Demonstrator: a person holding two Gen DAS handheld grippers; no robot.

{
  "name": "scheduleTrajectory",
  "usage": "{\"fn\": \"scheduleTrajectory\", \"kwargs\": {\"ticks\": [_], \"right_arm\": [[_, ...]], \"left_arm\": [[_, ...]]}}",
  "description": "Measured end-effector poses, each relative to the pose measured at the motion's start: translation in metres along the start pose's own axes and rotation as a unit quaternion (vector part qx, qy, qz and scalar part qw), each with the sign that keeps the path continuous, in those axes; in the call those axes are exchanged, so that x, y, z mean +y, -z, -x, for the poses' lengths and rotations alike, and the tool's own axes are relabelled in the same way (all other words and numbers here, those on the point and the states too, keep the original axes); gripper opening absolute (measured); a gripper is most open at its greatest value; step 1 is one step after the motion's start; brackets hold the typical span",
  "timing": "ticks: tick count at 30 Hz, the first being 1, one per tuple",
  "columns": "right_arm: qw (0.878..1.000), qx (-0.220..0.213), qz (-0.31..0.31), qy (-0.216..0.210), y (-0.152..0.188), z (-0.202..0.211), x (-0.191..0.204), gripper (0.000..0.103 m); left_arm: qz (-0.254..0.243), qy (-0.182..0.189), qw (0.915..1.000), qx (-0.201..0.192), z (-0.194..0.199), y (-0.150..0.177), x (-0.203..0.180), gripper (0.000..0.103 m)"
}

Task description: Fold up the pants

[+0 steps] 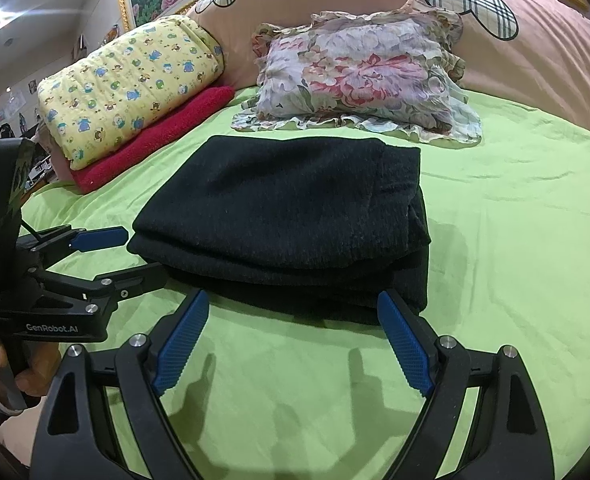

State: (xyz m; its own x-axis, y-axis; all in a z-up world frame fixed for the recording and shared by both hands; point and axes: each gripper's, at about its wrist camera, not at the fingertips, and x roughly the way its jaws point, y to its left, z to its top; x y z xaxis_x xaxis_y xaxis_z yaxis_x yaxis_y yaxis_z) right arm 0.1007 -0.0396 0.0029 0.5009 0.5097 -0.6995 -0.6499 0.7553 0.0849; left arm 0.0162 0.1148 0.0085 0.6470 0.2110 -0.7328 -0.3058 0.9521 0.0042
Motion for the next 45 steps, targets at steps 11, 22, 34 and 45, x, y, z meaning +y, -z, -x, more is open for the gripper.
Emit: {"fn": "scheduleTrajectory", "kwargs": {"ticks": [11, 22, 34, 45], "right_arm": [[1.0, -0.001, 0.003, 0.0, -0.004, 0.0, 0.001, 0.087], [1.0, -0.006, 0.005, -0.001, -0.01, 0.001, 0.001, 0.087], [1.0, -0.012, 0.009, 0.0, -0.015, 0.004, 0.0, 0.087], [1.0, -0.019, 0.001, -0.002, -0.025, 0.004, -0.006, 0.087]], "left_arm": [[0.001, 0.001, 1.0, -0.002, -0.001, -0.004, 0.001, 0.087], [0.005, 0.0, 1.0, -0.005, -0.001, -0.01, 0.003, 0.087], [0.022, 0.008, 0.9997, -0.004, -0.003, -0.016, 0.009, 0.087], [0.041, 0.005, 0.9991, -0.003, -0.006, -0.031, 0.017, 0.087]]}}
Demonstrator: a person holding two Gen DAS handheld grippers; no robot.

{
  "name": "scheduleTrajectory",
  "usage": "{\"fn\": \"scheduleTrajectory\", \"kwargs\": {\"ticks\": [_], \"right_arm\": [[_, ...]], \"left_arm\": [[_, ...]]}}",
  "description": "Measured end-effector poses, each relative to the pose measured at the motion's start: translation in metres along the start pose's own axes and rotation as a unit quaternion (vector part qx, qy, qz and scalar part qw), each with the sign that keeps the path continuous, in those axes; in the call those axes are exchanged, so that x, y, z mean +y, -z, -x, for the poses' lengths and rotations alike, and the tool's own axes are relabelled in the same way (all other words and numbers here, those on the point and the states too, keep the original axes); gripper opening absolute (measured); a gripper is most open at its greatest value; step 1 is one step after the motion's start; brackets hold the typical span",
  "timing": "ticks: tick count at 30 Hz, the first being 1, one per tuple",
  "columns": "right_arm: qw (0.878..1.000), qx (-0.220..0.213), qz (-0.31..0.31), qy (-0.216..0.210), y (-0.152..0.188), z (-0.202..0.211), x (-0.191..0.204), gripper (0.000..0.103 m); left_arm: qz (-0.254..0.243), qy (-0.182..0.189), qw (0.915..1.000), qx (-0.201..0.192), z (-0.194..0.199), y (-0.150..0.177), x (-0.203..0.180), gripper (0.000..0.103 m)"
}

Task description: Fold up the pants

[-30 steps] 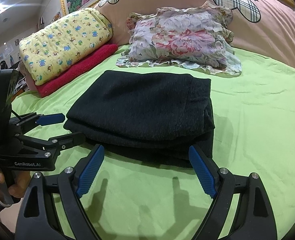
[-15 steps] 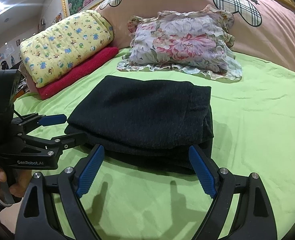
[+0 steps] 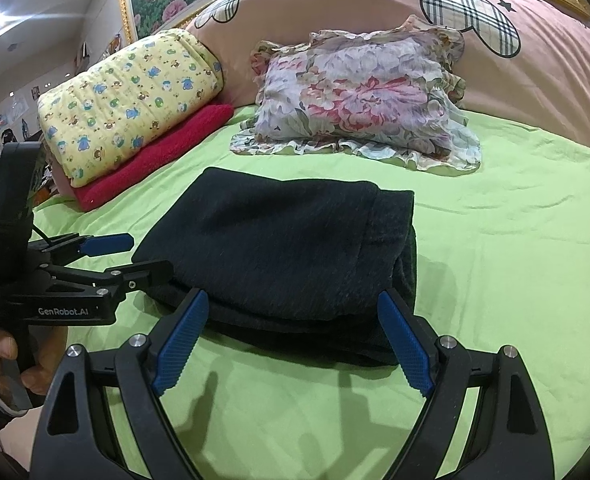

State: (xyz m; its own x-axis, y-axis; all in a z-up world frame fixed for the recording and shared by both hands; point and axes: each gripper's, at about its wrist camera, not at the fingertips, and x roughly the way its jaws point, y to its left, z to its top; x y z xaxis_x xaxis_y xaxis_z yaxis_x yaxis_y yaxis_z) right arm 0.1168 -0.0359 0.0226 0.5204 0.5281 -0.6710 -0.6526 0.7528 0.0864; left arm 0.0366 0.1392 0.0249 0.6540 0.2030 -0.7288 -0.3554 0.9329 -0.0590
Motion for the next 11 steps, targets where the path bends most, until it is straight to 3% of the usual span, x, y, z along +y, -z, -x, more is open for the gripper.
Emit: {"fn": "scheduleTrajectory", "kwargs": {"ticks": [11], "right_arm": [[1.0, 0.0, -0.008, 0.01, -0.0003, 0.0, -0.0046, 0.087]], "left_arm": [[0.007, -0.003, 0.9999, 0.011, 0.001, -0.0011, 0.0, 0.087]]}}
